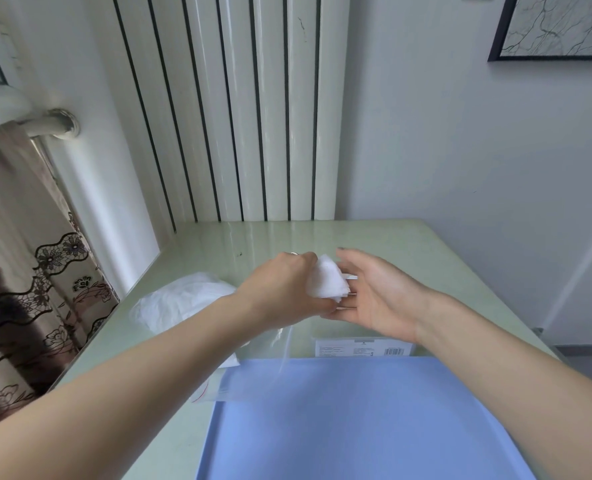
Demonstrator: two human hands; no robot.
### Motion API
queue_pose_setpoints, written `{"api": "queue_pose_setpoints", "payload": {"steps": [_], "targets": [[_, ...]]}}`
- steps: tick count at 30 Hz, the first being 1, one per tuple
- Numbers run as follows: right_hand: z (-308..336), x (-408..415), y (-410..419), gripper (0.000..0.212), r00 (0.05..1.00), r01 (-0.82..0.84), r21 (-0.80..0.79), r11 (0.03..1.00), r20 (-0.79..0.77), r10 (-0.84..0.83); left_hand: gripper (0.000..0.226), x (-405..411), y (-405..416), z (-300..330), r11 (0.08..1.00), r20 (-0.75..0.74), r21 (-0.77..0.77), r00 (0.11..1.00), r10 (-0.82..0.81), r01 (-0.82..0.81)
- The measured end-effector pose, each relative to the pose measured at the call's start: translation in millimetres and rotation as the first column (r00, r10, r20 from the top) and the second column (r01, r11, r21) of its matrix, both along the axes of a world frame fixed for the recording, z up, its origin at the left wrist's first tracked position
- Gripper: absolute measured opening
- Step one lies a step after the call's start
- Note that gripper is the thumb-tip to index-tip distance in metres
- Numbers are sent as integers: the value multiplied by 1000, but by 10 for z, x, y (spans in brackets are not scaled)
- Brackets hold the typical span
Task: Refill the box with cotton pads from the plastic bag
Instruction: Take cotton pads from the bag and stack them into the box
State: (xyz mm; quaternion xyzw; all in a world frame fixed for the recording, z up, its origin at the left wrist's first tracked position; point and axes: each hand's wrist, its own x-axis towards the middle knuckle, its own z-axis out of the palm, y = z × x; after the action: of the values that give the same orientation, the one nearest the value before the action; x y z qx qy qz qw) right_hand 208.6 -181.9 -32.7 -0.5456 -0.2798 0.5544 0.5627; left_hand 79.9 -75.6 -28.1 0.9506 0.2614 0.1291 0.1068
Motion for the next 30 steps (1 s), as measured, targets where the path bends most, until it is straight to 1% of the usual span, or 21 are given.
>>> {"api": "queue_pose_setpoints", "payload": {"steps": [1, 2, 4, 5, 6, 8, 10, 12, 15, 17, 19, 20, 21, 23, 25, 27, 28, 29, 30], "targets": [[-14, -37, 30, 51, 1000, 29, -8, 1000, -4, -30, 43, 10, -30, 11, 1000, 4, -6, 1000, 0, 0], [-34, -91, 69, 54, 998, 46, -24, 999, 42, -45, 42, 36, -58, 14, 1000, -5, 0, 1000, -4, 4], [-67, -202, 140, 53, 980, 94, -63, 994, 181, -82, 33, 88, -123, 25, 999, -35, 34, 999, -19, 20], [-65, -232, 164, 52, 969, 127, -67, 990, 223, -109, 30, 102, -139, 41, 999, -36, 44, 999, -19, 20], [-58, -237, 170, 52, 964, 153, -64, 986, 230, -135, 31, 106, -144, 53, 999, -33, 42, 999, -12, 13], [-26, -223, 144, 51, 966, 165, -58, 985, 213, -149, 39, 105, -118, 66, 999, -47, 46, 999, 9, -7], [-17, -208, 106, 46, 976, 112, -46, 993, 194, -101, 40, 118, -90, 52, 999, -35, 50, 999, 20, -18], [-42, -201, 89, 40, 988, 64, 5, 998, 142, -64, 43, 142, -51, 22, 999, -4, 41, 1000, 19, -19], [-80, -147, 74, 35, 992, 89, 62, 994, 87, -95, 61, 140, 16, 6, 999, 51, -34, 998, 23, -21], [-104, -92, 75, 31, 982, 127, 70, 989, 129, -135, 65, 126, 39, 24, 998, 24, -62, 1000, 2, -1], [-113, -48, 105, 27, 958, 190, 60, 980, 206, -198, 63, 124, 71, 15, 998, -34, -67, 999, -21, 18], [-108, -30, 120, 26, 950, 213, 55, 975, 222, -220, 60, 132, 93, 5, 997, -56, -71, 998, -21, 17], [-101, -8, 132, 27, 954, 211, 49, 976, 206, -217, 55, 144, 109, 2, 997, -60, -73, 998, -20, 15], [-69, 26, 127, 28, 983, 135, 34, 990, 123, -138, 47, 167, 124, -11, 996, -42, -90, 999, -20, 16], [-65, 76, 114, 29, 992, 78, 10, 997, 102, -79, 49, 186, 120, -27, 990, -38, -138, 999, -30, 24], [-92, 139, 128, 28, 978, 127, -23, 992, 169, -121, 63, 179, 143, -31, 975, -95, -222, 995, -12, -10], [-104, 166, 134, 25, 955, 187, -43, 981, 244, -171, 70, 165, 168, -25, 963, -156, -264, 988, 16, -58], [-117, 188, 137, 21, 906, 263, -62, 963, 358, -225, 73, 144, 183, -17, 949, -232, -291, 971, 53, -121], [-138, 211, 142, 17, 836, 336, -76, 939, 482, -260, 69, 131, 208, -20, 931, -315, -311, 945, 90, -192]]}}
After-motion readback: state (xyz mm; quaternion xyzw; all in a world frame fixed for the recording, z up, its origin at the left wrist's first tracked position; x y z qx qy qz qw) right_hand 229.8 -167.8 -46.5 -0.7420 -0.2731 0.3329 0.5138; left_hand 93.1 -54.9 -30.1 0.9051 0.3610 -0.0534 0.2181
